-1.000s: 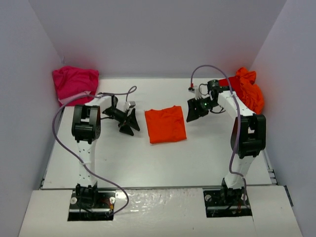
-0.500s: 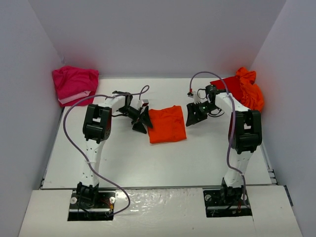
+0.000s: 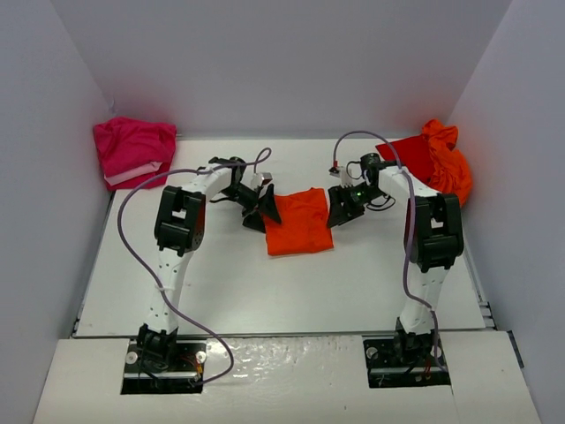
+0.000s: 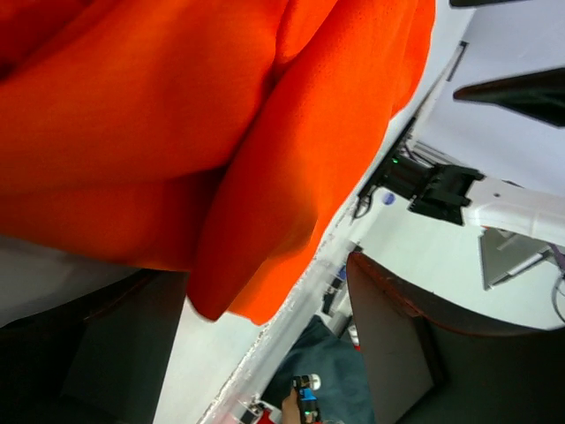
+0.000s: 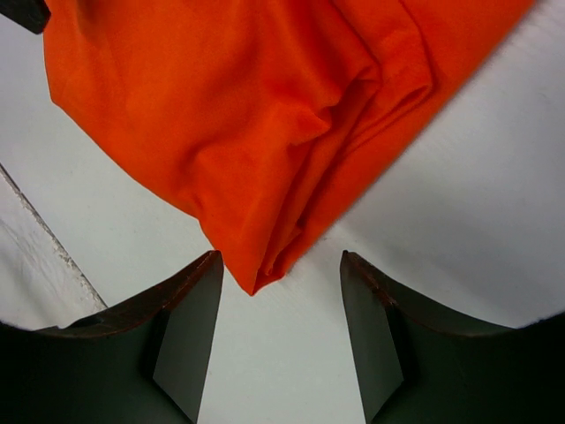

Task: Fold and stack the t-shirts
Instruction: Put the neatly folded tshirt into the corner of the board with the left arm

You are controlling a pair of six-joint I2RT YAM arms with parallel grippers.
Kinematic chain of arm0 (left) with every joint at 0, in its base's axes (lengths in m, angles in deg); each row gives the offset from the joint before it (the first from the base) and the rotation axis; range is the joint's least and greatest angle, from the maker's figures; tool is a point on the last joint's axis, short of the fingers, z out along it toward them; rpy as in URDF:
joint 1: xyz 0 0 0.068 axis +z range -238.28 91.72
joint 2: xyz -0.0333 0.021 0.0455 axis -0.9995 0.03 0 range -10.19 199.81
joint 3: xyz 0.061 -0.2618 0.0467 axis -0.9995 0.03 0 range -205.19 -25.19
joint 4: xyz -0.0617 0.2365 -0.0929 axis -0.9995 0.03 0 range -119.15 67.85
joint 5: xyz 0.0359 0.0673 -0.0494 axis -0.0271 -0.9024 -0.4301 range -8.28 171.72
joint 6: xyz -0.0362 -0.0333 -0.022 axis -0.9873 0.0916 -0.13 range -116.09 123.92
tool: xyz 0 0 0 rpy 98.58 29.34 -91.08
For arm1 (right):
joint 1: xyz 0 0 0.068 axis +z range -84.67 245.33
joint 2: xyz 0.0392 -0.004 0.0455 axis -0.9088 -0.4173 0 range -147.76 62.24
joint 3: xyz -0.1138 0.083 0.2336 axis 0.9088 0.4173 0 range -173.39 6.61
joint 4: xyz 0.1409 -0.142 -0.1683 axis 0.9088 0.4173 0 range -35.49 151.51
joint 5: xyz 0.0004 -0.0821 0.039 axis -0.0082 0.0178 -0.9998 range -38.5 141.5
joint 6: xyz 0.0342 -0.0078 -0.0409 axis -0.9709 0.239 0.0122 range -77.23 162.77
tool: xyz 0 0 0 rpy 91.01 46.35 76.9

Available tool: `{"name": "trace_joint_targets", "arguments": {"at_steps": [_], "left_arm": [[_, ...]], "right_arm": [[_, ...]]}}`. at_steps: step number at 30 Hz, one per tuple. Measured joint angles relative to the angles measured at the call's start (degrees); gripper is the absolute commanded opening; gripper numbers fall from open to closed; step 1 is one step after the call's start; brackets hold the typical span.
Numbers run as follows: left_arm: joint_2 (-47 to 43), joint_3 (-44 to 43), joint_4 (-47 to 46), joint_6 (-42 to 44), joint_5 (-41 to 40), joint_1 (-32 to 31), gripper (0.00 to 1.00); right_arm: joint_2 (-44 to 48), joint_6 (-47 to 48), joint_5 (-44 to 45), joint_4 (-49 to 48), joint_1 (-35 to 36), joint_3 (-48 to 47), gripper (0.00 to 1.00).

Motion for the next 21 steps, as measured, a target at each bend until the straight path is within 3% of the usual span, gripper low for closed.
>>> {"name": "trace_joint_targets", "arguments": {"at_steps": [9, 11, 14, 16, 21], "left_arm": [[1.5, -6.9, 0.3, 0.0, -7.0, -4.3, 0.68], [1.5, -7.2, 0.4, 0.1, -7.7, -4.6, 0.56], [1.9, -7.3, 0.0, 1.0, -10.1, -4.8, 0.06], [2.9, -7.8, -0.3, 1.7, -12.0, -4.9, 0.00], [6.2, -13.5, 3.7, 2.2, -12.5, -5.4, 0.00]], "right_arm": [[-3.4, -0.2, -1.0, -0.2, 4.1, 0.0, 0.53], [-3.9, -0.2, -1.1, -0.2, 4.7, 0.0, 0.53], [-4.2, -0.2, -1.4, -0.2, 5.1, 0.0, 0.53], [-4.2, -0.2, -1.7, -0.2, 5.4, 0.0, 0.53], [-4.7, -0.3, -2.3, -0.2, 5.6, 0.0, 0.53]]}}
